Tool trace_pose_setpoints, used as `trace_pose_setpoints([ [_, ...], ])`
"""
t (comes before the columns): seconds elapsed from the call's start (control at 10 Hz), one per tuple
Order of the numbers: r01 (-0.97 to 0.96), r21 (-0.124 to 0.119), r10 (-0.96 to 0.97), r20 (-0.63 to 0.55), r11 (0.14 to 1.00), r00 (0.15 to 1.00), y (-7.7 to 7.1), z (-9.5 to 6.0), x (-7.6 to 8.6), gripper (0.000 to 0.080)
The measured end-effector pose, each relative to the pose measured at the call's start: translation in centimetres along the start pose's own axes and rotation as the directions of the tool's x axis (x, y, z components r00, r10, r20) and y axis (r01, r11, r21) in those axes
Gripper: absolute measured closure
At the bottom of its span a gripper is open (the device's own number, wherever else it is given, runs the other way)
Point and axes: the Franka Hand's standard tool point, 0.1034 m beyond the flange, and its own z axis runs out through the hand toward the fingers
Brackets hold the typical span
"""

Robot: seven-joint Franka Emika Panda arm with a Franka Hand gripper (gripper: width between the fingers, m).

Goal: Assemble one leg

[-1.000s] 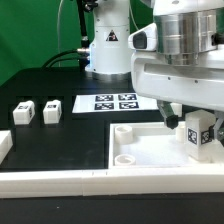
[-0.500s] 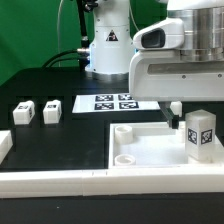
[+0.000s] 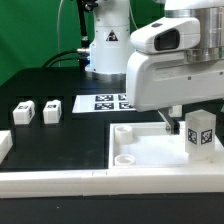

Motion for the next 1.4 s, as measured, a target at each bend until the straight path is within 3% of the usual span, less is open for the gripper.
trace_pose_setpoints([
  [0.1, -0.022, 0.001, 0.022, 0.003, 1.0, 1.0, -0.03, 0.06, -0.06, 0.0151],
  [0.3, -0.022, 0.001, 0.022, 0.004, 1.0, 1.0, -0.02, 0.12, -0.1, 0.0394],
  [0.4, -0.022, 0.001, 0.022, 0.004, 1.0, 1.0, -0.03, 0.14, -0.11, 0.0394],
  [0.5, -0.022, 0.001, 0.022, 0.004, 1.0, 1.0, -0.03, 0.16, -0.12, 0.0508],
  [0.9, -0.064, 0.002, 0.064, 0.005, 0.998, 0.998, -0.06, 0.2, -0.13, 0.0507],
  [1.0, -0.183, 0.008, 0.183, 0.006, 0.983, 0.983, -0.2, 0.23, -0.13, 0.0507],
  [1.4, -0.634, 0.035, 0.634, 0.011, 0.773, 0.773, -0.08, 0.34, -0.15, 0.0507],
])
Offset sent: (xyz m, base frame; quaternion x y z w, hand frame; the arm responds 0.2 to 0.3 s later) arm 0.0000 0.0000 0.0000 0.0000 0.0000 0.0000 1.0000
